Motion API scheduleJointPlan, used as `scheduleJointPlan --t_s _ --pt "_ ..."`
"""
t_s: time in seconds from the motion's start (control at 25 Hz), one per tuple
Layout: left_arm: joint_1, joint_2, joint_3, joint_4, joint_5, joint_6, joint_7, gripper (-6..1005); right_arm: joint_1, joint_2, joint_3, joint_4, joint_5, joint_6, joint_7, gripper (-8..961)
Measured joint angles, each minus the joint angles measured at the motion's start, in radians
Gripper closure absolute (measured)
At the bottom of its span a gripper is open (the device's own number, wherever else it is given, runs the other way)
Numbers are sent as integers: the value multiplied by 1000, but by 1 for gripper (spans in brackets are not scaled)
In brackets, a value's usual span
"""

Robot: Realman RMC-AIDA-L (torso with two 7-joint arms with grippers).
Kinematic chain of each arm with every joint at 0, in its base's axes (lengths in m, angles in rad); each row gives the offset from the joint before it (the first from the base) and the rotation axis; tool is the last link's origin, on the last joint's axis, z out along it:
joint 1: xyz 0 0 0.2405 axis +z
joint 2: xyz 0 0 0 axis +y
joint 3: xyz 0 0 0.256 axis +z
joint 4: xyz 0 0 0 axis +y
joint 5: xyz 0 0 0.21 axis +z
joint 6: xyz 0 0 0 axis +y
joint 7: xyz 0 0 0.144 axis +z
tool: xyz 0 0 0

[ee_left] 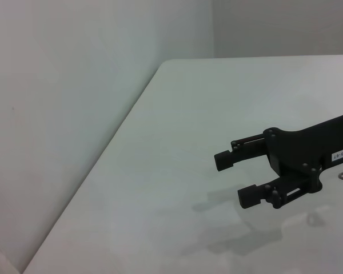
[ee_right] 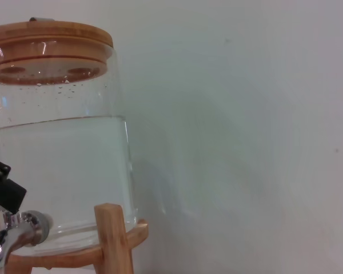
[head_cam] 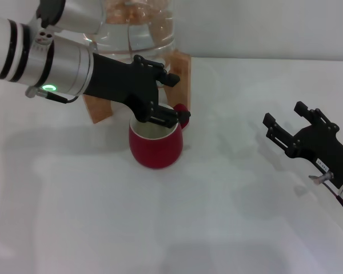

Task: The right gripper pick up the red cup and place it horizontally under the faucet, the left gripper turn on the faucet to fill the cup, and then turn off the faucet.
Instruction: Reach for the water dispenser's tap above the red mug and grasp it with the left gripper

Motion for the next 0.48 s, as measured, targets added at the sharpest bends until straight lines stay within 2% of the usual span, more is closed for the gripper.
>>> scheduleJointPlan --t_s 0.48 --pt "8 -2 -19 48 -12 -4 -3 243 6 -1 0 0 0 0 0 151"
